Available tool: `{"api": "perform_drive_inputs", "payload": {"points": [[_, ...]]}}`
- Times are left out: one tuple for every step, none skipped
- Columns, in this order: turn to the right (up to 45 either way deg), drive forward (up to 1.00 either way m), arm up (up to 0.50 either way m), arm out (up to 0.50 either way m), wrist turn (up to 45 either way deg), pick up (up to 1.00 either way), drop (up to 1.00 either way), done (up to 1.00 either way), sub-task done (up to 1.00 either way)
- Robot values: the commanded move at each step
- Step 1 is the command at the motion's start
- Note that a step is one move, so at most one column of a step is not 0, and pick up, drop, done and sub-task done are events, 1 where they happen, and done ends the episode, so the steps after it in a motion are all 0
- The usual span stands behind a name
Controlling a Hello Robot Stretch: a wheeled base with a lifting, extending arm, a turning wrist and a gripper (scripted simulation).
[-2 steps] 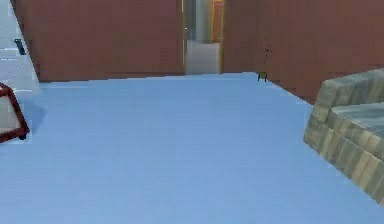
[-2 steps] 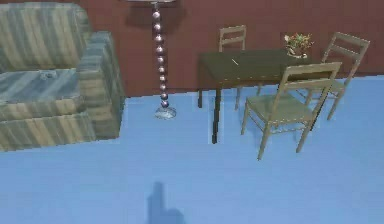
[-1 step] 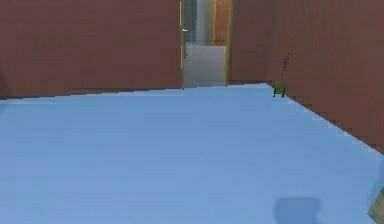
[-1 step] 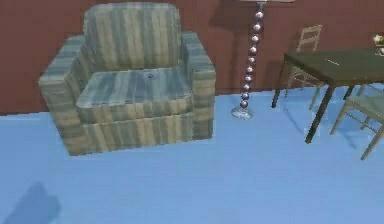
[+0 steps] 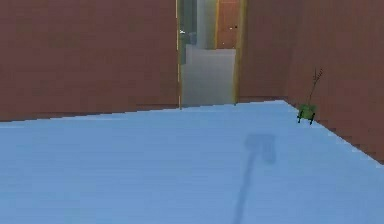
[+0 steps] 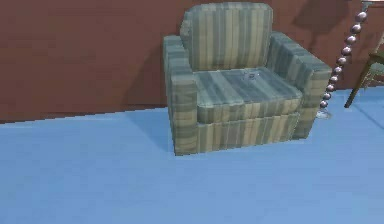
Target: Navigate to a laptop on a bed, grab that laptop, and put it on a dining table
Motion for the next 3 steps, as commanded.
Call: {"api": "perform_drive_inputs", "payload": {"points": [[0.0, 1.0, 0.0, 0.0, 0.0, 0.0, 0.0, 0.0, 0.0], [3.0, 0.0, 0.0, 0.0, 0.0, 0.0, 0.0, 0.0, 0.0], [3.0, 0.0, 0.0, 0.0, 0.0, 0.0, 0.0, 0.0, 0.0]]}}
